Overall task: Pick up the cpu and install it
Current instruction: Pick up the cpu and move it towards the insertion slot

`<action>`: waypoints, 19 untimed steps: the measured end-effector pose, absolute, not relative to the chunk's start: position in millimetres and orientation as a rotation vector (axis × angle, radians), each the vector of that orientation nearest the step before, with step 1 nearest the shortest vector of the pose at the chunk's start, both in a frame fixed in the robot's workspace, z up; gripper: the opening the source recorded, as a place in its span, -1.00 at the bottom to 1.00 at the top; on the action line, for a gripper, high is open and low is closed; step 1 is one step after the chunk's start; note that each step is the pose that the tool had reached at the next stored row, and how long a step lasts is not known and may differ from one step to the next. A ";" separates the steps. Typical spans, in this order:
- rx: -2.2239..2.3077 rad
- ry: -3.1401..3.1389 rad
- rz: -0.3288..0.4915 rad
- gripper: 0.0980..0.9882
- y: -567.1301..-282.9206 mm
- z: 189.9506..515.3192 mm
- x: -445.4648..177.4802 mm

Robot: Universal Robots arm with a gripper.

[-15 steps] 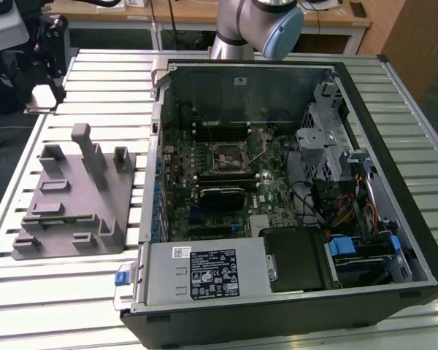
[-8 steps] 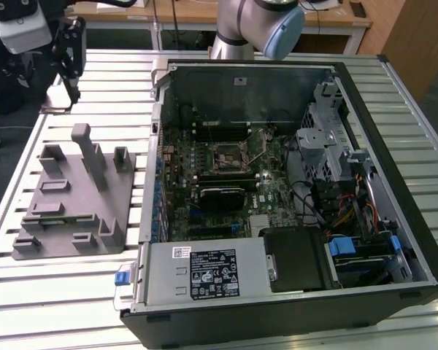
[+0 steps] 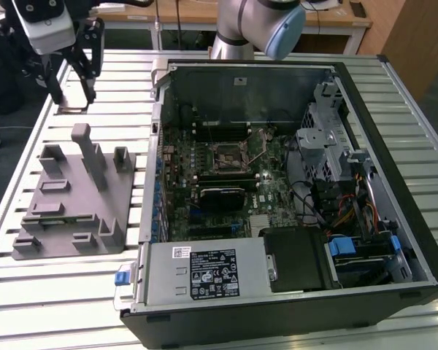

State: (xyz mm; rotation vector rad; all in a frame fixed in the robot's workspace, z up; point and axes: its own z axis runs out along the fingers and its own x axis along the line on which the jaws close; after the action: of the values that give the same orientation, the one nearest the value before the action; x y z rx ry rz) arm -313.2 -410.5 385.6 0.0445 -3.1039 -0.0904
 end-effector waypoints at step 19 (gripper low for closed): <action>0.045 -3.104 -0.090 -0.02 -409.1 385.1 -236.6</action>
State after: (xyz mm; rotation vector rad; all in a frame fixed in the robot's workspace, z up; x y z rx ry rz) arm -236.6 -409.1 385.1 0.0445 -3.1039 -0.0904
